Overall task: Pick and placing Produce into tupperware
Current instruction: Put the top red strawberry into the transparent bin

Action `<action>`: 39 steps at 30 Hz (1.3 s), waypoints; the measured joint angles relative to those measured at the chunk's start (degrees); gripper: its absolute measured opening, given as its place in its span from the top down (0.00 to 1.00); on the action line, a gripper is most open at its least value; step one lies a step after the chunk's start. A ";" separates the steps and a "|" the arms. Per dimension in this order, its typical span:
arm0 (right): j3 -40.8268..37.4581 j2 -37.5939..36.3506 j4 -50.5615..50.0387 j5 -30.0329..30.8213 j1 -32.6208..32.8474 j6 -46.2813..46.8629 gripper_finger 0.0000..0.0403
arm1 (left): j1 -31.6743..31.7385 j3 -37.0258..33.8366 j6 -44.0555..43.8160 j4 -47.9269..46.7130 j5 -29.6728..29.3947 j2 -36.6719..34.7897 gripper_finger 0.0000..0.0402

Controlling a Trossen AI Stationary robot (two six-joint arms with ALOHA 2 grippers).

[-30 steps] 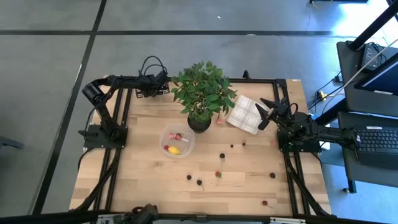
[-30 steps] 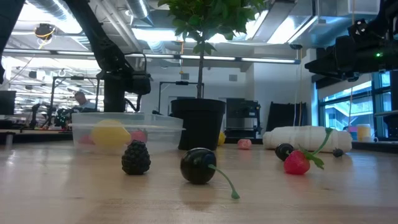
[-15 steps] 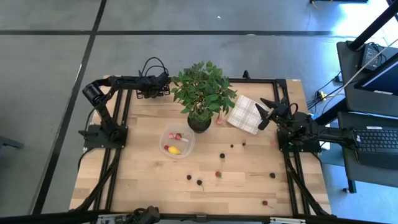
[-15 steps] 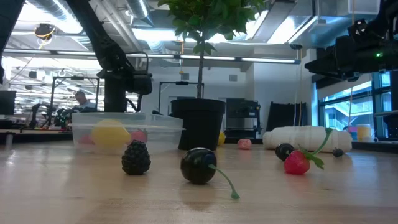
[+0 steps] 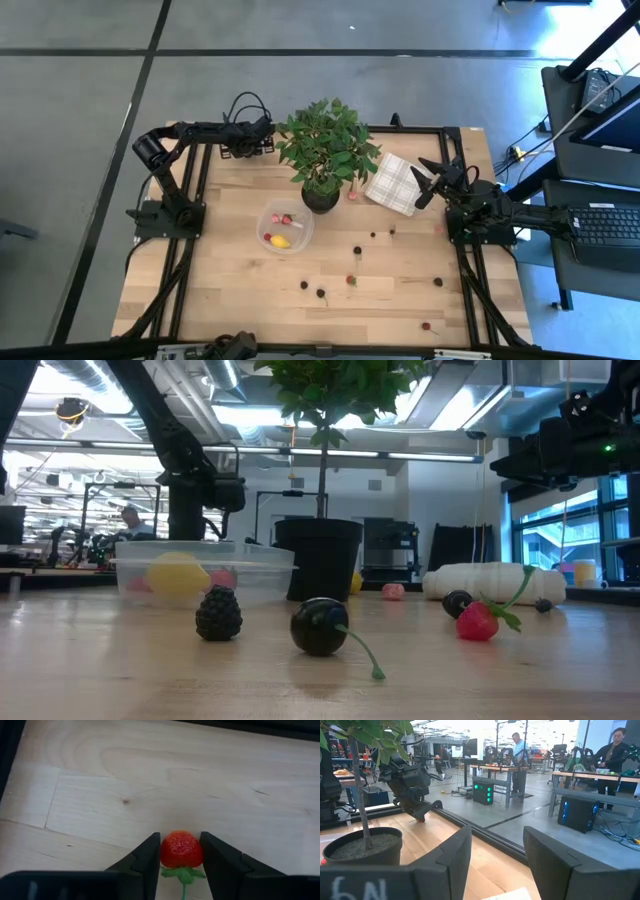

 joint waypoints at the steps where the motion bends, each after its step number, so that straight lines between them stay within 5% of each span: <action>1: 0.00 0.00 -0.02 0.00 0.00 0.00 0.55 | 0.00 0.00 0.02 -0.02 0.00 -0.02 0.71; 20: 0.00 0.00 -0.02 0.00 0.00 0.02 0.55 | -1.26 -0.35 5.01 0.41 -1.10 -2.09 0.72; 39: 0.00 0.01 0.00 0.01 -0.02 0.43 0.55 | -11.01 -0.26 8.09 -9.99 3.79 -30.38 0.69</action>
